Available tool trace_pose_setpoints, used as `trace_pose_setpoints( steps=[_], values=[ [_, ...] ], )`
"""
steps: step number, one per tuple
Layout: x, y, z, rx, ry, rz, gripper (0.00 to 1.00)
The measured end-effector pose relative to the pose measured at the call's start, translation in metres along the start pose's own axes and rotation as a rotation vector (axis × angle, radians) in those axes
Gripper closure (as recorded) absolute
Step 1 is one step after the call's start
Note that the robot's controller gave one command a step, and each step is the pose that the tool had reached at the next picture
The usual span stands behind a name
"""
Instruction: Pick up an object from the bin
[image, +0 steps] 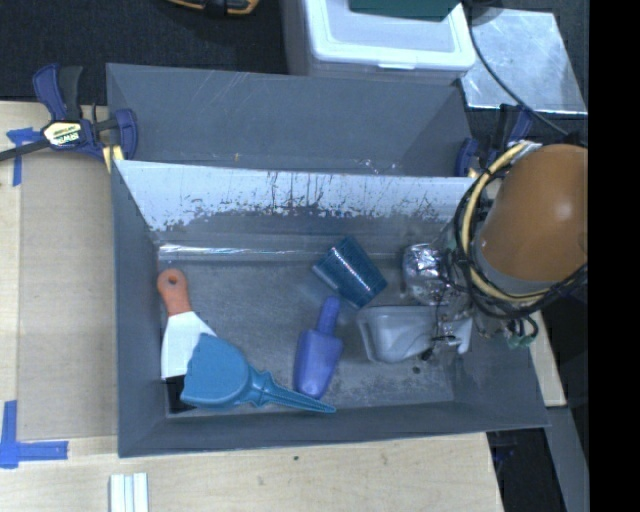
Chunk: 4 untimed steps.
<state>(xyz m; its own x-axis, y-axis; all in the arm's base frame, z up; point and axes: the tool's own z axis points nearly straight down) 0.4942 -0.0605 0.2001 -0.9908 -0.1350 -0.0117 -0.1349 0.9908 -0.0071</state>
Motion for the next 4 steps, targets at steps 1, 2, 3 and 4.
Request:
trace_pose_setpoints(
  steps=[1,2,3,4],
  values=[
    [0.002,0.028,-0.013,0.001,-0.005,-0.098,1.00],
    [-0.006,-0.001,0.042,-0.001,0.011,0.075,1.00],
    [-0.005,0.026,-0.007,0.001,-0.012,-0.140,1.00],
    [-0.001,0.019,0.015,-0.001,0.013,0.015,1.00]
  ],
)
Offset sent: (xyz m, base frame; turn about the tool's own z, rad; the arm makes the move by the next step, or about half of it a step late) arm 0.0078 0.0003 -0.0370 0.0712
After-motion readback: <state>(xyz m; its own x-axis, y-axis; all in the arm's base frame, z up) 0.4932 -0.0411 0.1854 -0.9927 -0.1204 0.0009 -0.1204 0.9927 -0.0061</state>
